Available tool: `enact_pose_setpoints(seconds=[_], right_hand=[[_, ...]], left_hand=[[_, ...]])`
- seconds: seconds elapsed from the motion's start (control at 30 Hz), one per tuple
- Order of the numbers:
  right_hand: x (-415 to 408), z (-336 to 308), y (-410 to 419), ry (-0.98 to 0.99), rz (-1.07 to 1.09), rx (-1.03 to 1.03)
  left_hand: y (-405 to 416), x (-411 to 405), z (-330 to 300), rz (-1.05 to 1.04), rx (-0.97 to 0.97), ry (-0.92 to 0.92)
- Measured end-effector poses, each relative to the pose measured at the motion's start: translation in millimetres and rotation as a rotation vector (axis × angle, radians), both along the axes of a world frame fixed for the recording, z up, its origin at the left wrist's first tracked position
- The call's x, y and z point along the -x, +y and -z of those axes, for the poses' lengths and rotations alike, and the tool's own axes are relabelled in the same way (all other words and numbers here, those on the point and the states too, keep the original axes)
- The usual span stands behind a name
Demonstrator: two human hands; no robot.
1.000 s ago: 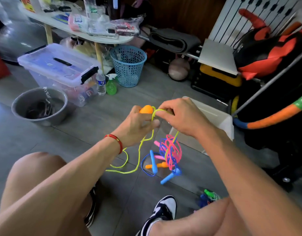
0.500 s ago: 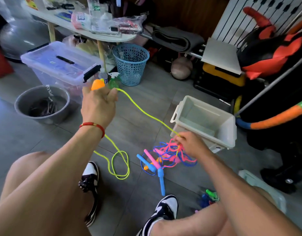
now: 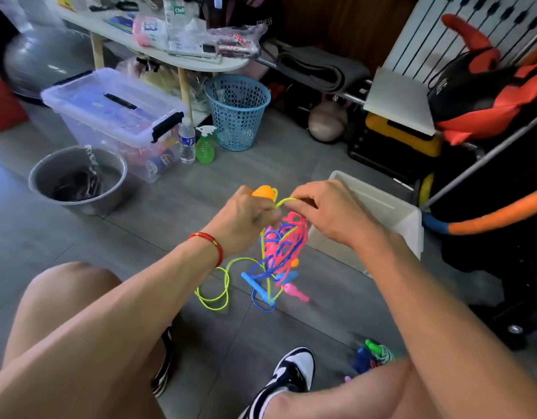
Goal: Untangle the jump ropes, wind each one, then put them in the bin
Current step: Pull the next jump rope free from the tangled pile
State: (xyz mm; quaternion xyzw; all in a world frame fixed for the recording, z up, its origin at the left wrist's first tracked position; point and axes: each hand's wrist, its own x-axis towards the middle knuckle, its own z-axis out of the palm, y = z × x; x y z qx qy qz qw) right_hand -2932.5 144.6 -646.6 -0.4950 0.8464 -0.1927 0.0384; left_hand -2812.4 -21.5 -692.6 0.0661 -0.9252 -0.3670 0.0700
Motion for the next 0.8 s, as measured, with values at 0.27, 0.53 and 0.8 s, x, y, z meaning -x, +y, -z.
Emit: enact_pose_setpoints(seconds=[0.27, 0.53, 0.8], right_hand=[[9.0, 111.6, 54.5, -0.412, 0.307, -0.213], [17.1, 90.1, 60.9, -0.272, 0.377, -0.088], [-0.5, 21.7, 18.7, -0.130, 0.046, -0.013]], left_hand=[[-36.8, -10.7, -34.2, -0.589, -0.296, 0.338], [-54.2, -11.2, -21.3, -0.709, 0.094, -0.263], [0.8, -3.4, -10.0, -0.171, 0.062, -0.119]])
